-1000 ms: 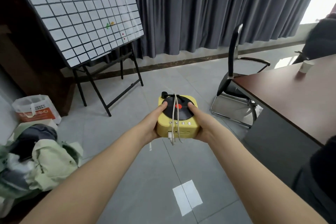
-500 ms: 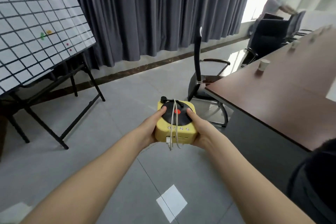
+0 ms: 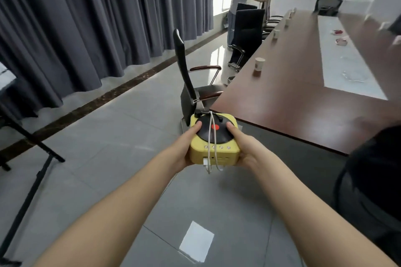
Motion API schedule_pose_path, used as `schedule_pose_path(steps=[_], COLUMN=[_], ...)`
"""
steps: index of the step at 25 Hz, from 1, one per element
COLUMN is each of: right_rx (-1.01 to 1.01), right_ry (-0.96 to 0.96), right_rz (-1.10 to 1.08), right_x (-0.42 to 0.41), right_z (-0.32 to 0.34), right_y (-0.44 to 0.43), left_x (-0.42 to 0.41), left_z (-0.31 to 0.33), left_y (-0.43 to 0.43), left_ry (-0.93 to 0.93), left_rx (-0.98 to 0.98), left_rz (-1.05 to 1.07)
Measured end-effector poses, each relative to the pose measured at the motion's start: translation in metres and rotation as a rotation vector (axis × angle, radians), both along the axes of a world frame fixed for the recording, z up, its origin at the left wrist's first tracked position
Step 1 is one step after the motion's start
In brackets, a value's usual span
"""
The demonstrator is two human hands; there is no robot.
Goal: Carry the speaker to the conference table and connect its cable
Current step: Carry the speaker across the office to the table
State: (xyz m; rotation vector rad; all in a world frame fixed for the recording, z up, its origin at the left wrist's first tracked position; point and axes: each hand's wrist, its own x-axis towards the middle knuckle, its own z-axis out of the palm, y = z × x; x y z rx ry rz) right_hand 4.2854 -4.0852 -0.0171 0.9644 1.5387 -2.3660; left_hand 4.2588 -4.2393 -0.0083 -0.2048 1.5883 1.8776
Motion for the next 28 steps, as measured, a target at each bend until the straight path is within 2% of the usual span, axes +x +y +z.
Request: schedule_pose_path(steps=[8,15,28], right_rx=[0.025,0.059,0.057], right_ry=[0.026,0.028,0.035], right_rz=[-0.154,-0.270,-0.479], right_x=[-0.085,-0.186,-0.279], right_z=[-0.007,-0.006,0.000], right_y=[0.049,0.121,0.232], left_x=[-0.106,-0.223,-0.349], left_z=[-0.006,-0.002,-0.002], left_y=[0.051,0.129,0.258], left_ry=[0.006,-0.002,0.039], left_rx=[0.016,0.038,0.084], left_rz=[-0.132,-0.245,-0.462])
